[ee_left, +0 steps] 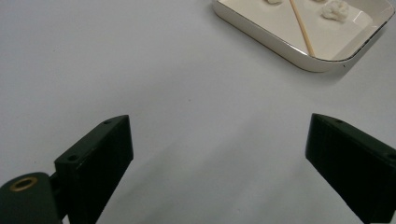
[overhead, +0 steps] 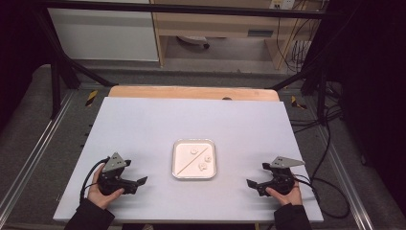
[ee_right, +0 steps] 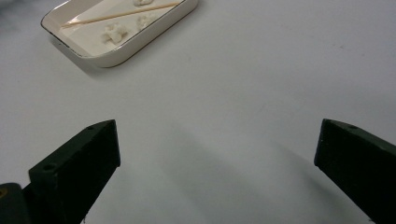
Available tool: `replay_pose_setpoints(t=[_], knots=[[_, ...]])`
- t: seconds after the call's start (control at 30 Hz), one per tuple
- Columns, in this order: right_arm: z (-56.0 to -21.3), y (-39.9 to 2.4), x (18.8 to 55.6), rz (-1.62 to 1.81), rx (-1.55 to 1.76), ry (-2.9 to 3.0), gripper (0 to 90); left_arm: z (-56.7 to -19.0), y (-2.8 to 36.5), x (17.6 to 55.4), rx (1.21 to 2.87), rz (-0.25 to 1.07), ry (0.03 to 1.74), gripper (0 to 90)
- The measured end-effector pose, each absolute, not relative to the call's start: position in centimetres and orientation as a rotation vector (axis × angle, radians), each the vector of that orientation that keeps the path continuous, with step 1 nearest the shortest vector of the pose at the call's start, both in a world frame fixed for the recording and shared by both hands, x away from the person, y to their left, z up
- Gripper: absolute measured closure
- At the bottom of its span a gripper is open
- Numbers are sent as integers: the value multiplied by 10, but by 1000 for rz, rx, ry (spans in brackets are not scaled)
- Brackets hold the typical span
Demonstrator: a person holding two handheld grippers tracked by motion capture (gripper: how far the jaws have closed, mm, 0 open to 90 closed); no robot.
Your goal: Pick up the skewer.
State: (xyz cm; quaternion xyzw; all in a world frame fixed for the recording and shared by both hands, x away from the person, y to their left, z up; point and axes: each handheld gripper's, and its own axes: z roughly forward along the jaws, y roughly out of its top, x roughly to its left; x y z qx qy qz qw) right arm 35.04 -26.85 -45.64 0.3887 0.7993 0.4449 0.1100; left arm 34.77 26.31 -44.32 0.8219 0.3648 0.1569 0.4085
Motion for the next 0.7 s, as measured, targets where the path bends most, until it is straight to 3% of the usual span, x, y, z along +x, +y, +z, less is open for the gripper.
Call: replay_pose_setpoints(t=[0.7], knots=[[-457,-268,350,1299,1140,2359,9,-435,241,353,2091,415,916,81]])
